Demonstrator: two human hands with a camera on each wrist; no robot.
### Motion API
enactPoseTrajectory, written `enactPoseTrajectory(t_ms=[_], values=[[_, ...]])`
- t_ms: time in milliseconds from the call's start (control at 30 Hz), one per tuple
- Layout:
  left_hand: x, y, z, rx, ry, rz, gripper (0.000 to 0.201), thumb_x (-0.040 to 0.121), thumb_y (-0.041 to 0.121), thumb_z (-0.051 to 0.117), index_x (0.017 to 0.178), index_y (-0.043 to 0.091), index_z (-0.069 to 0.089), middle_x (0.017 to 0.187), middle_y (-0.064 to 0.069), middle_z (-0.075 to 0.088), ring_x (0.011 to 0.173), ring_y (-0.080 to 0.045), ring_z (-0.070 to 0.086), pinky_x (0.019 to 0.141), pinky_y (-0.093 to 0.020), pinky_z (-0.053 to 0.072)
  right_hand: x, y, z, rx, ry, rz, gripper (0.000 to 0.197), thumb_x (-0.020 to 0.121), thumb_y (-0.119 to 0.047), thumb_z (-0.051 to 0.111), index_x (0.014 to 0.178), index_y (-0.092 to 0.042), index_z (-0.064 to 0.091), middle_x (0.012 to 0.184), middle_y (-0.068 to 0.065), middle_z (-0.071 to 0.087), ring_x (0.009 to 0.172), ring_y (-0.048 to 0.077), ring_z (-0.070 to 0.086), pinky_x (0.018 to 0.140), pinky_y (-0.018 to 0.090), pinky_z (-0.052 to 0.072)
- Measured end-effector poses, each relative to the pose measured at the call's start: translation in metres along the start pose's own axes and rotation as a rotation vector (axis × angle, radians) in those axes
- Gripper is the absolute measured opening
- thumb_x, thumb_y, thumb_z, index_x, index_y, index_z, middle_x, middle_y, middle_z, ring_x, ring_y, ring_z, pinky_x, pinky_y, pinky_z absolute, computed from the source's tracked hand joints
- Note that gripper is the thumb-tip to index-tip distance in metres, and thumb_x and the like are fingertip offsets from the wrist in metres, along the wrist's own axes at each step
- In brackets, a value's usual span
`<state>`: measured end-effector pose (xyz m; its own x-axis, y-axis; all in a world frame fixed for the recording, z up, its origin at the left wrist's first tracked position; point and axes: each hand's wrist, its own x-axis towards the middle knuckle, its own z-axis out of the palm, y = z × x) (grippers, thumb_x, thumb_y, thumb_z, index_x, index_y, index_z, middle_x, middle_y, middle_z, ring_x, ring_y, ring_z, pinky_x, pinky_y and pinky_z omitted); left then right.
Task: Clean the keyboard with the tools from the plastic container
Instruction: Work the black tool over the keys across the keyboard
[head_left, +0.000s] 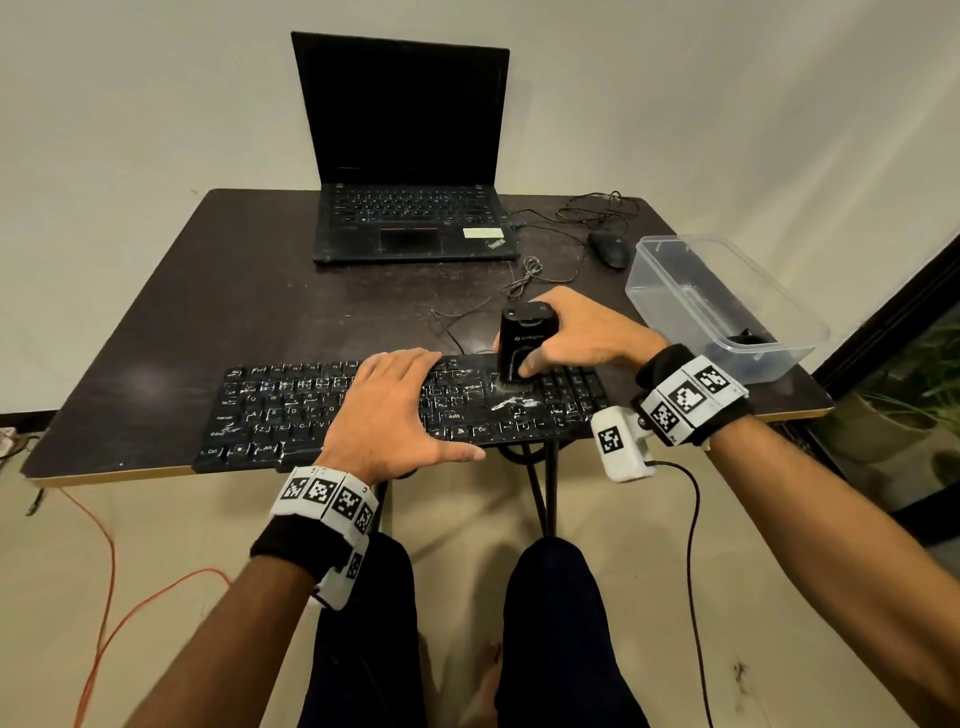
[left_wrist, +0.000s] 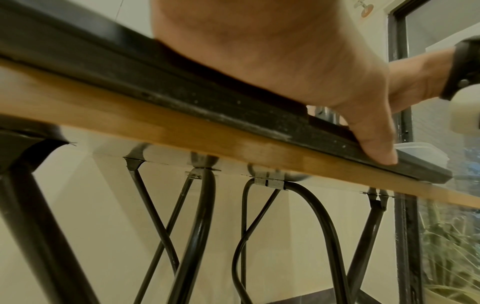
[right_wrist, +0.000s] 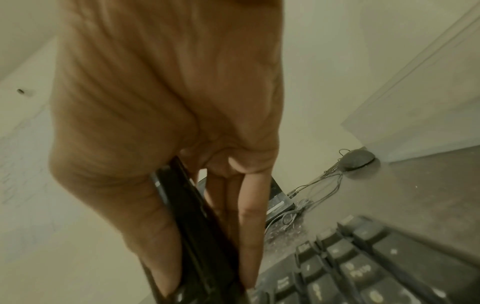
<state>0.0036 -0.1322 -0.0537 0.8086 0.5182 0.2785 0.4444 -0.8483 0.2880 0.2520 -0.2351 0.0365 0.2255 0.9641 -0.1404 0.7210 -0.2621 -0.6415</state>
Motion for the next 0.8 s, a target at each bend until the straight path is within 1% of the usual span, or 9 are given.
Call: enactPoseTrajectory(t_ms=[100,200,333,433,533,600,667,700,800], values=[[0.000,0.000,0.000,0.002,-0.004,0.002,0.135,0.050,0.109,0.049,0.150,0.019,0.045,0.150,0.003,0.051,0.141,-0.019,0.044,0.126,-0.041,0.022,0.002,0.002,0.004,-0.008,0.077,-0.017,0.059,0.046,-0.046,0.077,0.100,-0.023,0.078,0.096,-0.003,0.081,0.093,0.017,0.077,0.091,0.050,0.062],[0.000,0.000,-0.001,0.002,0.004,0.004,0.134,0.050,0.108,0.051,0.150,0.019,0.046,0.150,0.003,0.051,0.140,-0.019,0.044,0.126,-0.041,0.023,0.004,-0.003,0.005,-0.022,0.013,-0.006,0.059,0.048,-0.046,0.080,0.103,-0.026,0.078,0.098,-0.003,0.081,0.095,0.018,0.078,0.092,0.049,0.062],[-0.001,0.001,-0.001,-0.011,0.009,0.007,0.132,0.051,0.107,0.053,0.150,0.019,0.046,0.149,0.003,0.051,0.140,-0.019,0.044,0.126,-0.041,0.023,0.006,-0.006,0.007,-0.020,0.081,-0.023,0.053,0.050,-0.040,0.079,0.101,-0.024,0.078,0.097,-0.004,0.081,0.093,0.018,0.077,0.089,0.049,0.063],[0.000,0.001,-0.001,-0.007,0.008,0.002,0.132,0.050,0.106,0.054,0.150,0.019,0.046,0.149,0.003,0.051,0.140,-0.019,0.044,0.126,-0.041,0.023,0.007,-0.009,0.006,-0.027,-0.025,-0.011,0.056,0.051,-0.039,0.084,0.106,-0.028,0.079,0.099,-0.005,0.081,0.097,0.016,0.077,0.094,0.046,0.061],[0.000,0.001,0.001,-0.012,0.021,0.007,0.132,0.049,0.105,0.055,0.148,0.019,0.048,0.148,0.003,0.053,0.139,-0.019,0.046,0.125,-0.041,0.023,0.009,-0.009,0.005,-0.048,0.033,-0.019,0.057,0.048,-0.043,0.079,0.102,-0.022,0.078,0.096,-0.002,0.081,0.094,0.019,0.077,0.091,0.048,0.061],[0.001,0.000,0.002,-0.012,0.021,0.009,0.132,0.049,0.106,0.054,0.148,0.019,0.049,0.148,0.003,0.054,0.139,-0.019,0.046,0.125,-0.040,0.023,0.007,-0.011,0.007,-0.045,0.043,-0.044,0.048,0.054,-0.036,0.081,0.100,-0.024,0.078,0.095,-0.003,0.081,0.093,0.018,0.077,0.090,0.047,0.062],[0.001,0.000,0.002,-0.002,0.017,0.008,0.133,0.049,0.107,0.053,0.149,0.019,0.048,0.148,0.003,0.053,0.140,-0.019,0.046,0.125,-0.041,0.023,0.005,-0.011,0.006,-0.032,-0.041,-0.036,0.038,0.064,-0.023,0.087,0.101,-0.028,0.079,0.095,-0.008,0.081,0.093,0.014,0.077,0.092,0.042,0.061],[0.001,-0.001,0.002,0.002,0.015,0.003,0.134,0.049,0.107,0.053,0.149,0.019,0.047,0.149,0.003,0.053,0.140,-0.019,0.045,0.126,-0.041,0.023,0.007,-0.011,0.004,-0.026,-0.056,-0.026,0.037,0.065,-0.021,0.088,0.101,-0.027,0.079,0.095,-0.009,0.081,0.094,0.013,0.077,0.093,0.040,0.061],[0.001,-0.001,0.002,0.004,0.003,-0.001,0.135,0.049,0.108,0.050,0.151,0.019,0.046,0.151,0.003,0.051,0.142,-0.018,0.043,0.126,-0.042,0.022,0.010,-0.009,0.003,-0.031,0.053,-0.019,0.047,0.055,-0.032,0.085,0.101,-0.022,0.079,0.096,-0.006,0.081,0.093,0.014,0.076,0.092,0.045,0.061]])
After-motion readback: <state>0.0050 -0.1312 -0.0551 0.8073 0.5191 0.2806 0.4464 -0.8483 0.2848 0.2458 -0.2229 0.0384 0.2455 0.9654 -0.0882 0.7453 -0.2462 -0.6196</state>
